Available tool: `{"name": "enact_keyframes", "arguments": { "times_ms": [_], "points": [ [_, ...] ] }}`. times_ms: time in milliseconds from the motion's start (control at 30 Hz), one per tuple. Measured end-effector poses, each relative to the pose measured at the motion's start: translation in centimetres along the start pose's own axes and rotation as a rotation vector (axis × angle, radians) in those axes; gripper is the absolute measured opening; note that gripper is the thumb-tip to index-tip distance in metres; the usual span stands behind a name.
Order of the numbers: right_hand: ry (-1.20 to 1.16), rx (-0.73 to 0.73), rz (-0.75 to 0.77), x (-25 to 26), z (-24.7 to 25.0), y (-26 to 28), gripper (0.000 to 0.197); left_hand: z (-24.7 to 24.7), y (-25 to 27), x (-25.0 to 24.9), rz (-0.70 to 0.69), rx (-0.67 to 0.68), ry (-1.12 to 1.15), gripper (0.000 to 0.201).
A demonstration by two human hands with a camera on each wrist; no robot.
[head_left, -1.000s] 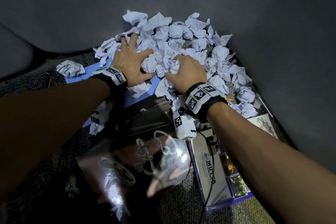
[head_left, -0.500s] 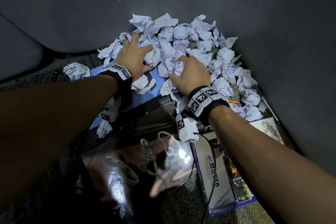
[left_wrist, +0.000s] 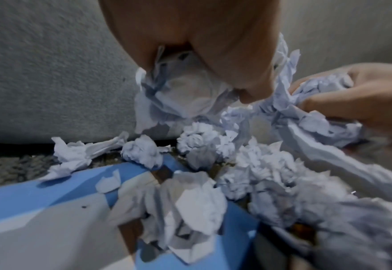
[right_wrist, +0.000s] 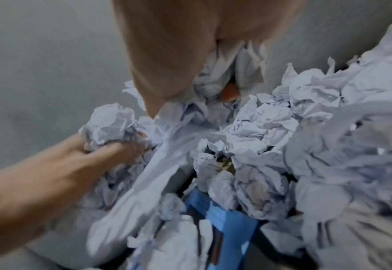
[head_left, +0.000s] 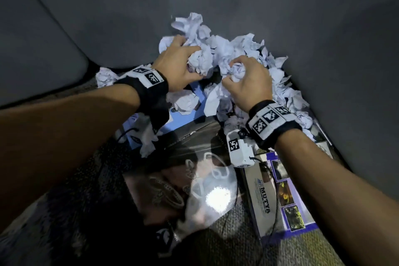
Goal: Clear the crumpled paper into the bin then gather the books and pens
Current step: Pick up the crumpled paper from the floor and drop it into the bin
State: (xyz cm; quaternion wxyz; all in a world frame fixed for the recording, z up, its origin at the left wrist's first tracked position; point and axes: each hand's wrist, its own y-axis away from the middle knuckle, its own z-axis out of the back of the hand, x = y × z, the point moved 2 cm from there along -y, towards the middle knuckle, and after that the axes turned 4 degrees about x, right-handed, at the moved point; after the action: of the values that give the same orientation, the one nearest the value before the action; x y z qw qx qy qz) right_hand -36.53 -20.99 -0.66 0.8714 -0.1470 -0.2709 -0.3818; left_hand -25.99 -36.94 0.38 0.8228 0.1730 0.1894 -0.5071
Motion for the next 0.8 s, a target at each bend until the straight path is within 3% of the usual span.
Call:
{"name": "enact_keyframes", "arguments": {
  "times_ms": [200,333,433,533,633,700,733,800],
  "points": [
    [-0.431,0.102,-0.187,1.7,1.3,3.1,0.018,0.6,3.8,0.7,0.176,0.105,0.501,0.017],
    [-0.625,0.134,-0.301,3.1,1.7,5.0,0.011,2.5,5.9,2.5,0.305,0.177,0.595,0.028],
    [-0.680,0.128,-0.277,6.2,2.4,5.2,0.015,5.2,8.3,3.8,0.343,0.174,0.671,0.065],
    [-0.714,0.193,-0.298,10.0,2.5,6.0,0.010,7.8,11.1,4.5,0.375,0.141,0.735,0.076],
    [-0.760,0.294,-0.365,13.5,2.2,7.1,0.024,9.6,14.1,5.6,0.410,0.138,0.797,0.091],
    [-0.786,0.347,-0.363,16.4,2.3,7.2,0.018,10.7,15.8,6.5,0.447,0.139,0.825,0.077],
    [-0.788,0.376,-0.344,17.9,2.2,6.9,0.030,11.3,16.6,7.3,0.473,0.126,0.872,0.069],
    [-0.709,0.431,-0.285,22.0,1.9,6.6,0.058,12.9,18.8,8.8,0.525,0.092,1.021,0.073]
  ]
}}
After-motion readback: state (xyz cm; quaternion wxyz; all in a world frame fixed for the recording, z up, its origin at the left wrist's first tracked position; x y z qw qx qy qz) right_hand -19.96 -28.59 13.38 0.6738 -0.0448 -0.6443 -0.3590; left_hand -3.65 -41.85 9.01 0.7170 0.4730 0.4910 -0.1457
